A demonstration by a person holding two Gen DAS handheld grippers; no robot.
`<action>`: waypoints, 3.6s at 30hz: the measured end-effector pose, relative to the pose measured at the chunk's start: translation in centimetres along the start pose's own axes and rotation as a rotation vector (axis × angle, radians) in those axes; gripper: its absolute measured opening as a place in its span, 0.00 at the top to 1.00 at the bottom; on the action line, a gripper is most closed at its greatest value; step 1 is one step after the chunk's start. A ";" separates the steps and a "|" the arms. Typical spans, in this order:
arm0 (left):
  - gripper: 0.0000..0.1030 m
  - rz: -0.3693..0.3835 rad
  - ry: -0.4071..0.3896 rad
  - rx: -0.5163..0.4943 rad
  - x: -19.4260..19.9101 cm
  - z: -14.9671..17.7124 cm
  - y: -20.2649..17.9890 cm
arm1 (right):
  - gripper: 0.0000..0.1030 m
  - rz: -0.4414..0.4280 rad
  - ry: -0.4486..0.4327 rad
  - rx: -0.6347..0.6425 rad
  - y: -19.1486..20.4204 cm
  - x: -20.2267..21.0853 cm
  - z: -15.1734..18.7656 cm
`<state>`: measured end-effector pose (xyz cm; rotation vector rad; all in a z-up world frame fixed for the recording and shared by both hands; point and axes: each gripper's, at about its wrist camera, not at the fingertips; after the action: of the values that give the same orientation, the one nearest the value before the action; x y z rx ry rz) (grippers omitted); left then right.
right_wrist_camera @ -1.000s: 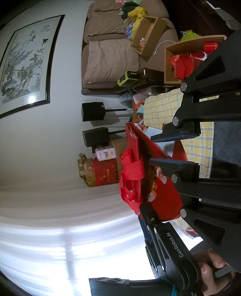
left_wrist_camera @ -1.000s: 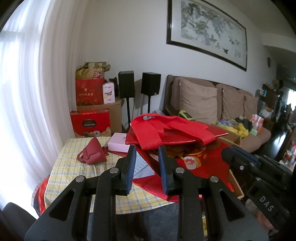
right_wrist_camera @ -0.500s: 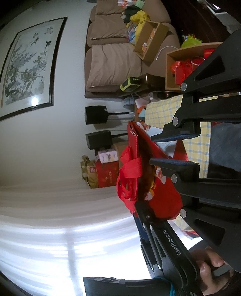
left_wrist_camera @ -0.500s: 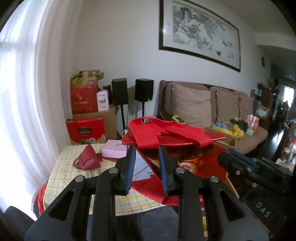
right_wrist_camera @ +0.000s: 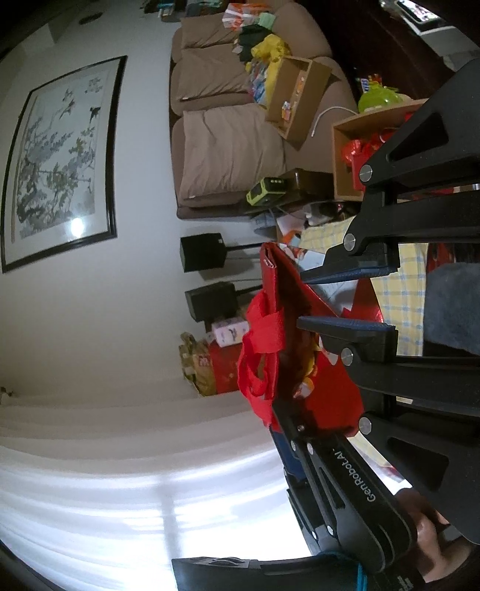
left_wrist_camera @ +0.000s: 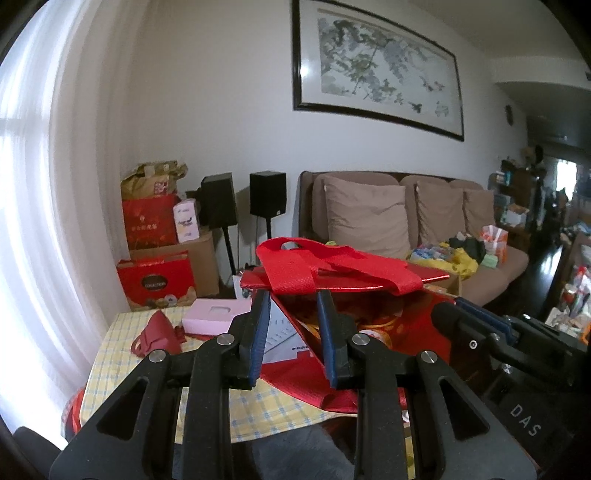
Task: Organize objects
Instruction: 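Carry the red printed bag with both grippers away from the table, then hold the red bag with both grippers above the cardboard box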
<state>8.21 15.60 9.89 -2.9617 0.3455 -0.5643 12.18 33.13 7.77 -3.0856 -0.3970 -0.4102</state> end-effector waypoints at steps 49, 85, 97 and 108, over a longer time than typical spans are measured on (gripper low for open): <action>0.78 0.053 -0.090 -0.024 1.0 -1.0 -6.1 | 0.84 0.117 -0.093 0.017 -3.6 5.1 -1.3; 0.72 0.101 -0.127 -0.049 -0.2 -0.4 -10.6 | 0.84 0.161 -0.090 0.028 -7.3 5.7 -0.5; 0.72 0.141 -0.092 -0.045 -2.6 0.0 -13.4 | 0.83 0.201 -0.079 0.010 -10.5 5.6 -0.4; 0.72 0.165 -0.092 -0.040 -4.0 0.3 -15.1 | 0.83 0.205 -0.064 -0.021 -13.1 5.3 -0.1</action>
<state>7.74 31.17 10.46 -2.9470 0.5911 -0.4059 13.85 47.10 8.83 -3.1234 -0.0752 -0.3125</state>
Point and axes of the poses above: each gripper's, at about its wrist camera, not at the fingertips, and x roughly against the way its jaws point, y to its left, z to its underside, and after that the axes turned 9 degrees about x, right-handed
